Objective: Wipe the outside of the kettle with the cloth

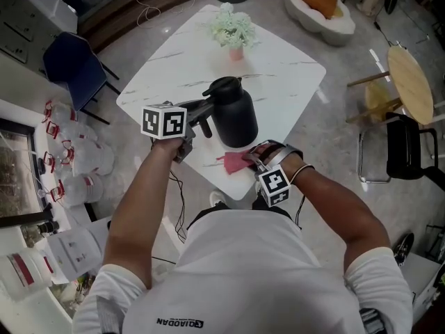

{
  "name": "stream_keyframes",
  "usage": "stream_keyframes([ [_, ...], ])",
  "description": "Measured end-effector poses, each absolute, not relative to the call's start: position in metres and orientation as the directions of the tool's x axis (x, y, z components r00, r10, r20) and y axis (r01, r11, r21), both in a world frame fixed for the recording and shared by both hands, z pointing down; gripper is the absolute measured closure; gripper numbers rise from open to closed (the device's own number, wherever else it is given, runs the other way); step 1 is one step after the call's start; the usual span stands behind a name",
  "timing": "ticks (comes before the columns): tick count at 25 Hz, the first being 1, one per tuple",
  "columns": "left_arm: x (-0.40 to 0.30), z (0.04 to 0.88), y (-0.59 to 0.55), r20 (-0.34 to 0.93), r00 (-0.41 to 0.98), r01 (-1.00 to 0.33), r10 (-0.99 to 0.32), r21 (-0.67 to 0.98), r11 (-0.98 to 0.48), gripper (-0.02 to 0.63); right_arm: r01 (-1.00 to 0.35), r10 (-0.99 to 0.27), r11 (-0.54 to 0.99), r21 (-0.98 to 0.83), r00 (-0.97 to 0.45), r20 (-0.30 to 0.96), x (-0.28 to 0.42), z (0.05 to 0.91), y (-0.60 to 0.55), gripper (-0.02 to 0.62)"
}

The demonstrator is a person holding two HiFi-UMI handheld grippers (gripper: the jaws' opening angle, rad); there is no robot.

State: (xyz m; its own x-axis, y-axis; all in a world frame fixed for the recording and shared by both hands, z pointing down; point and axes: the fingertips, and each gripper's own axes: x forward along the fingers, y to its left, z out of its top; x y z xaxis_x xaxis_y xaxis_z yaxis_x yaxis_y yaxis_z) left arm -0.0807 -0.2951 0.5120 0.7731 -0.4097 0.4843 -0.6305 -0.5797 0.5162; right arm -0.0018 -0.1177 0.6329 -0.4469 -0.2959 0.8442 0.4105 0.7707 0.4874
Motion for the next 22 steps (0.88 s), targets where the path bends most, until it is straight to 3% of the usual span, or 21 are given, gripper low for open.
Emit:
stream_keyframes([
  [6, -0.085, 0.514, -0.287, 0.508, 0.77, -0.628, -0.387, 0.491, -0.604, 0.482, 0.251, -0.304, 0.845, 0.472, -0.501, 0.81, 0.005, 0.605, -0.115, 0.497],
  [12, -0.091, 0.515, -0.263, 0.516, 0.777, -0.611, -0.36, 0.479, -0.631, 0.482, -0.147, -0.351, 0.931, 0.335, -0.62, 0.702, 0.021, 0.542, -0.124, 0.495],
  [18, -0.1, 0.521, -0.228, 0.549, 0.771, -0.6, -0.321, 0.458, -0.656, 0.482, -0.589, -0.542, 0.799, 0.124, -0.615, 0.573, 0.059, 0.487, -0.16, 0.495],
  [22, -0.102, 0.526, -0.208, 0.573, 0.761, -0.594, -0.304, 0.426, -0.683, 0.482, -0.732, -0.611, 0.674, -0.102, -0.629, 0.481, 0.068, 0.462, -0.179, 0.495],
])
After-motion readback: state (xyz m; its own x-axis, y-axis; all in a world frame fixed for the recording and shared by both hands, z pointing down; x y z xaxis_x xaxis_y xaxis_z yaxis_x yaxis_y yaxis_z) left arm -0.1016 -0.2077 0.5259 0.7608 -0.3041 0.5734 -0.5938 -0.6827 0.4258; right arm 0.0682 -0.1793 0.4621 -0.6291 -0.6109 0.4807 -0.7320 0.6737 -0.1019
